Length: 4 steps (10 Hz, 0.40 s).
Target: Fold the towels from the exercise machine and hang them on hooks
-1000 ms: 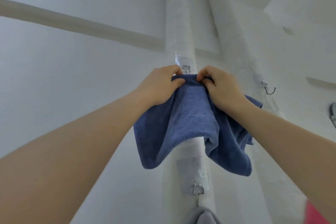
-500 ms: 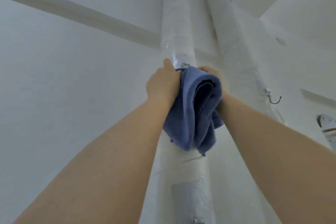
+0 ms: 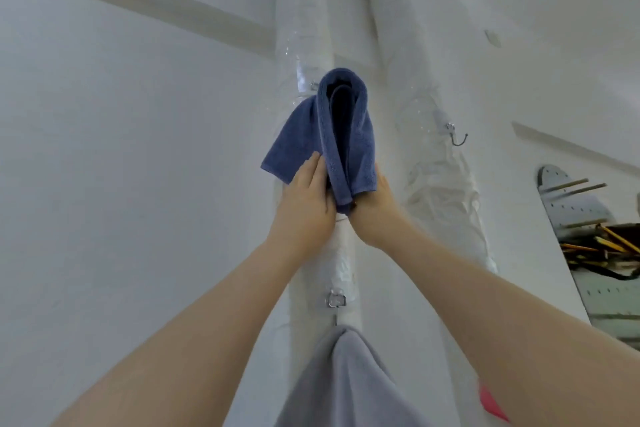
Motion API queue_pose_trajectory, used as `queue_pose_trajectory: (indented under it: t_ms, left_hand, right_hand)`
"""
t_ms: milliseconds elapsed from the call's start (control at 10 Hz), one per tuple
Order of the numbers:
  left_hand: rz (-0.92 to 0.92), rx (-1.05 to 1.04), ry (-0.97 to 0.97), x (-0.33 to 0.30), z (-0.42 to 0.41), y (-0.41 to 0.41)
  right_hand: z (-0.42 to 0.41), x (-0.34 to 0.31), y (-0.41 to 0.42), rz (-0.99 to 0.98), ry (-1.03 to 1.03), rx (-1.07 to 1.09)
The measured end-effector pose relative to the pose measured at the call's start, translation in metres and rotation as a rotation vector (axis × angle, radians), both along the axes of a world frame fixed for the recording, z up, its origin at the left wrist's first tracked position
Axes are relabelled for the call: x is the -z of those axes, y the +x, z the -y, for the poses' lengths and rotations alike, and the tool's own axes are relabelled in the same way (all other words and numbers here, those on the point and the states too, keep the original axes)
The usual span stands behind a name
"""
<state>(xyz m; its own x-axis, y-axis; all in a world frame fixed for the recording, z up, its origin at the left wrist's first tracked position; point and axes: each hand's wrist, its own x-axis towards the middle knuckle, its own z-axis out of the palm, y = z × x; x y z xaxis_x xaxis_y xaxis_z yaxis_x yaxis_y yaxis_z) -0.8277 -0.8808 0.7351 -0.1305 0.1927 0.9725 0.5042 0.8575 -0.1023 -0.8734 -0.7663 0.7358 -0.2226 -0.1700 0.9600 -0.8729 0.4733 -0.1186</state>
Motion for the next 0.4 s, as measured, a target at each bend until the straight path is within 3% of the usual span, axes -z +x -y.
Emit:
queue_pose_trajectory:
  t_ms: [100, 200, 400]
  left_hand:
    - [0.170, -0.154, -0.020, 0.038, 0.006, 0.017]
    - [0.246, -0.315, -0.003, 0.069, -0.010, 0.057]
    - [0.288, -0.285, 0.022, 0.177, -0.065, 0.147]
  right_hand:
    - [-0.019, 0.034, 0.024, 0.099, 0.248, 0.172]
    - [-0.052, 0.076, 0.060, 0.228, 0.387, 0.209]
    - [-0.129, 0.168, 0.139, 0.355, 0.286, 0.142]
